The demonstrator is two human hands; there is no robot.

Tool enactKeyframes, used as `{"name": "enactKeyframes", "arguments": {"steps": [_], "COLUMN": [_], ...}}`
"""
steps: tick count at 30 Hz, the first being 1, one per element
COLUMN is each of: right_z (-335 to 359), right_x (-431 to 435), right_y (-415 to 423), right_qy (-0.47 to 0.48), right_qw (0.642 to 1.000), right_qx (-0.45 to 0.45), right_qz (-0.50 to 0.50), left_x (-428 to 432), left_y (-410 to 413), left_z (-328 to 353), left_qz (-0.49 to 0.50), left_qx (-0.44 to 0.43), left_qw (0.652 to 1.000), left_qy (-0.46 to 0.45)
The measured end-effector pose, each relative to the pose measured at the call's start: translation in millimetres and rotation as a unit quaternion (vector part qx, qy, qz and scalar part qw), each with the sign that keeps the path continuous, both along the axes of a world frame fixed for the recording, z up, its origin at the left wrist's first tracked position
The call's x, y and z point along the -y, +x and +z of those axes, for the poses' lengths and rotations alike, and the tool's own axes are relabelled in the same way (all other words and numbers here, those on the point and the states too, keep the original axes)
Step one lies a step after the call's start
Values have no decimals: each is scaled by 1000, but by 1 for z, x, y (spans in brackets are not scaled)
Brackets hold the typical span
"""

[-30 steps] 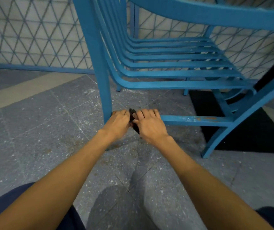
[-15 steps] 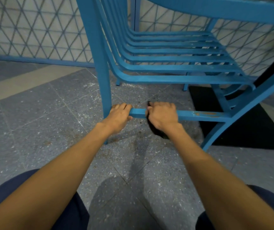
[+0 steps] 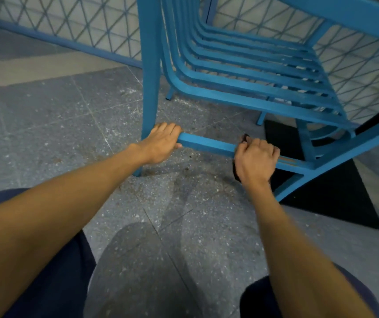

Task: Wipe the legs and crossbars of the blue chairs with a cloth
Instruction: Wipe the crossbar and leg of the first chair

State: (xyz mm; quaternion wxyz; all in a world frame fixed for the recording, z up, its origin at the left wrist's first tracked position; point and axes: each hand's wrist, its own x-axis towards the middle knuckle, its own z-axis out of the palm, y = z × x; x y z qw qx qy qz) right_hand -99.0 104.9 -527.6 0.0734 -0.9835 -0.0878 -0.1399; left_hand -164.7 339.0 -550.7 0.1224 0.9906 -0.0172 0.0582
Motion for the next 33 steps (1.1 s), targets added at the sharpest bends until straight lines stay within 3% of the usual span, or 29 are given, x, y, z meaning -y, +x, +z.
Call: {"name": "enactKeyframes", "arguments": {"steps": [2,7,12,14,17,20,23,26,31,33], "right_z": [4,-9,-2,12,9,15,25,10,-19,-19], "right_x": [-33,-76,-25,16,50,43,6,-14,22,51], "right_y": [-10,-33,3,27,36,30,24,17,5,12], "right_qy": [16,-4,-106,-74,-47,-39,-82,-100,-55,-45], "right_qw": [999,993,944,954,957,964,966,968,966,969], "right_qx": [-33,-38,-21,-18,-44,-95,-121,-56,63,85], "right_qz": [-29,113,313,289,284,244,215,225,243,230], "left_x": [0,3,-6,3,9,26,51,61,63,66], "left_y": [0,-1,-4,13,22,33,47,50,39,36], "left_z": [-4,-8,-4,17,36,44,48,31,13,9], "left_qz": [3,12,18,23,46,-7,-61,-80,-22,-18], "left_qx": [13,32,-10,-32,-177,-261,-238,-194,-59,-34], "left_qw": [1000,999,1000,999,981,965,966,971,998,999], "left_qy": [9,24,23,35,57,-8,-83,-117,20,25]}}
